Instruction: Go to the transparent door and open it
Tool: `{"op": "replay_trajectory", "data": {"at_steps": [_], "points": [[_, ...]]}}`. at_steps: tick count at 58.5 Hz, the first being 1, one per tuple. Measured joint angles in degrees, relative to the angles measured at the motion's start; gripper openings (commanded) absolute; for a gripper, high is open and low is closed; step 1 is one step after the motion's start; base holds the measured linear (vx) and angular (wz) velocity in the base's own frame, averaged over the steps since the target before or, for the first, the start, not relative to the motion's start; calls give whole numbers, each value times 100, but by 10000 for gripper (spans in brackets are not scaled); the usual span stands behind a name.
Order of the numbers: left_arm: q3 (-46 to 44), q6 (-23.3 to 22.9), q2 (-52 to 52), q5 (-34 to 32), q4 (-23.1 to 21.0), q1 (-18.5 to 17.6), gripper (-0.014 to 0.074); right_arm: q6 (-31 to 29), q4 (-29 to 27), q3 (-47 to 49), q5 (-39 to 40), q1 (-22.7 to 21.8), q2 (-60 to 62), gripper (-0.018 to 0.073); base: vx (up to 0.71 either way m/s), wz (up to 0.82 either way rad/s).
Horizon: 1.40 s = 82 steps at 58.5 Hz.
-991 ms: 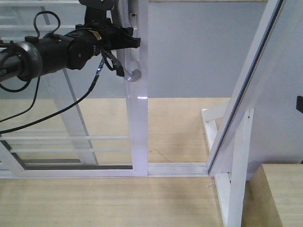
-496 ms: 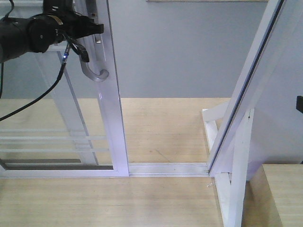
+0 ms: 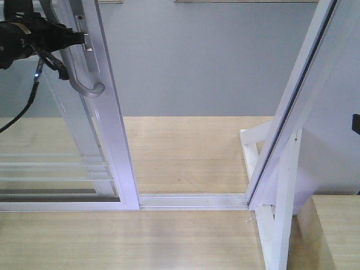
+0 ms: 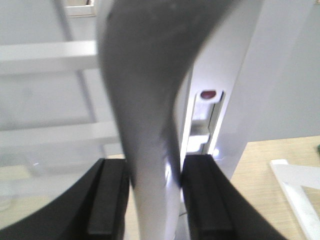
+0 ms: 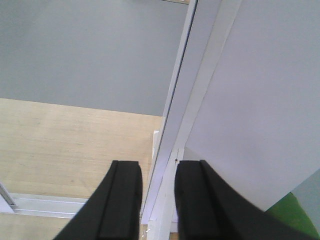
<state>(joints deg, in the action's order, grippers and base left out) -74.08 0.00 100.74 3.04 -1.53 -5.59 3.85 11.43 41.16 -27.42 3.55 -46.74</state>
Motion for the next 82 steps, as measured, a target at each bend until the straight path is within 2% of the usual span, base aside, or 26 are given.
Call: {"op": "replay_trajectory", "data": {"at_steps": [15,35,42,50,58,64,70,78,82], "points": [[828,0,-743,-112,84,530,382,0,6,0,-5,0,0,270,0,0],[1993,-53,-2602,17,78,520,381,36,6,0,-141,0,0,270,0,0],[2338,-53,-3502,316,78,520,381,36,6,0,-154,0,0,270,0,0],[2588,-58,-4397,980,78,520,381,36,6,0,-165,0,0,270,0,0],[2641,-58,-4933,1584,78,520,379,36,6,0,-167,0,0,270,0,0],[2641,-46,-5206,1784,153,520,363,36,6,0,-167,0,0,270,0,0],[2651,-47,-5395,1942,273,520,286,38,6,0,-167,0,0,270,0,0],[3055,-292,-5749,1847,273,520,-10,38,6,0,-167,0,0,270,0,0],[3518,-477,-6063,1555,302,520,-8,38,6,0,-167,0,0,270,0,0]]}}
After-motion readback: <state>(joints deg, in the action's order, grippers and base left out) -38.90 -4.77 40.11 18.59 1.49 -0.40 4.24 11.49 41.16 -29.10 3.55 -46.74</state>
